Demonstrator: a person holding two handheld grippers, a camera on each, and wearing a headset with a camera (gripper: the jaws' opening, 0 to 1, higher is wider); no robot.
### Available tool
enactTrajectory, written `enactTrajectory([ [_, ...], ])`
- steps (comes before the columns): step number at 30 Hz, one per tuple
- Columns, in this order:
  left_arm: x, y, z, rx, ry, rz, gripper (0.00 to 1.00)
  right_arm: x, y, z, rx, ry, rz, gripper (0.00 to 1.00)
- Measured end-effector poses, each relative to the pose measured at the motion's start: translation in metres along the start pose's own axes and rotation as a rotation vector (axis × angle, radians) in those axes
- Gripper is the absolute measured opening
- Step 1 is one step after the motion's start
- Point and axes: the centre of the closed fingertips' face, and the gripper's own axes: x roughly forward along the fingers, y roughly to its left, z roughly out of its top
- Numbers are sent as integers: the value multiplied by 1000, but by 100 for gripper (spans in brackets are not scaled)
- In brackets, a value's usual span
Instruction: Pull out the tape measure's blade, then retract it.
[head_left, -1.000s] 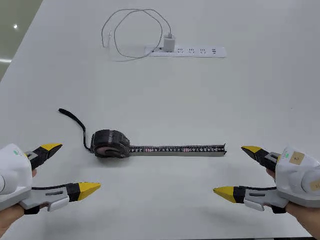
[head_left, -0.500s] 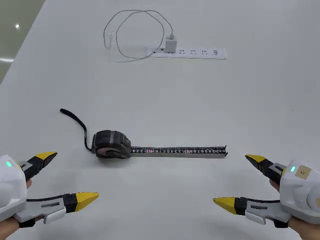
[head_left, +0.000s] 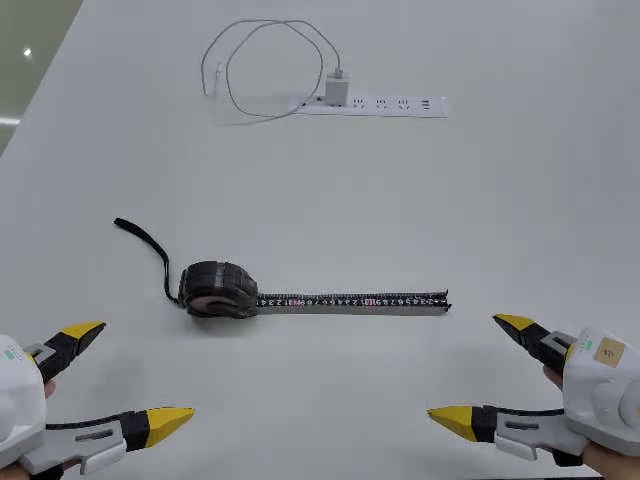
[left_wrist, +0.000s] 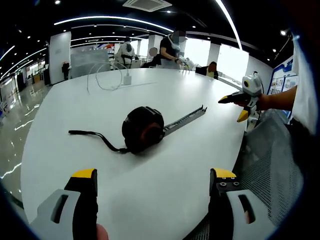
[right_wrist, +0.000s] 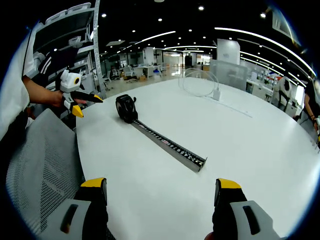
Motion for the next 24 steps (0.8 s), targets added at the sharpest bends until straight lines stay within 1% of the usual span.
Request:
enactTrajectory([
  [5,-2,-1,-2,-3,4,-1,91,-2,0,0,0,5,-1,88],
  [10,-3,-2,-1,-10,0,1,92,-4,1,-3,1,10,0,90],
  [16,-4,-5,-3,-12,2,-7,92,-5,3,-5,3,19,5,92],
  [24,-4,-4,-2,-13,4,-8,92,-5,7,-8,9,25,12,94],
])
